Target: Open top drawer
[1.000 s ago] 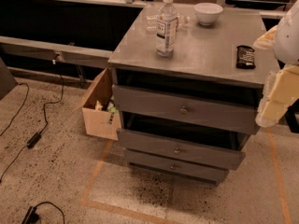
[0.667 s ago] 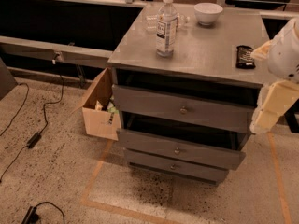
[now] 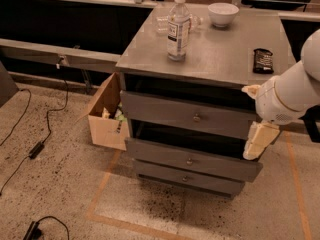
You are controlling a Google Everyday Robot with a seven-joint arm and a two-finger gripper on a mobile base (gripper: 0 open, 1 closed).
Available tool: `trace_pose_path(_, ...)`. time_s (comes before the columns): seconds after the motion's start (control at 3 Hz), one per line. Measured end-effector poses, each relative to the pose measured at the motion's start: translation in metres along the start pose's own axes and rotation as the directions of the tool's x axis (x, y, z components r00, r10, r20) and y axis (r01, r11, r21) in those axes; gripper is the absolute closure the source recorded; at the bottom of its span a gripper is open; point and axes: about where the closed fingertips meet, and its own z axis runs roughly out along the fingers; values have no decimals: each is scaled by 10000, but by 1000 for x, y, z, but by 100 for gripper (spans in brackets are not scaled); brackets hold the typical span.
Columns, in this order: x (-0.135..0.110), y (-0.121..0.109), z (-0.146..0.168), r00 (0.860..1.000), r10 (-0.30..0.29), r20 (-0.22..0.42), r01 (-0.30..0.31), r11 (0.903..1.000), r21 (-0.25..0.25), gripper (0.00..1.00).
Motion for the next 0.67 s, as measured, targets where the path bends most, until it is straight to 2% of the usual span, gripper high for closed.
trace_pose_path(0.33,-3,-20,41,9978,-572,-332,580,9980,242,0)
trace_pose_path(0.67,-3,-22,40,9965,-698,-452,712,9970,296,0)
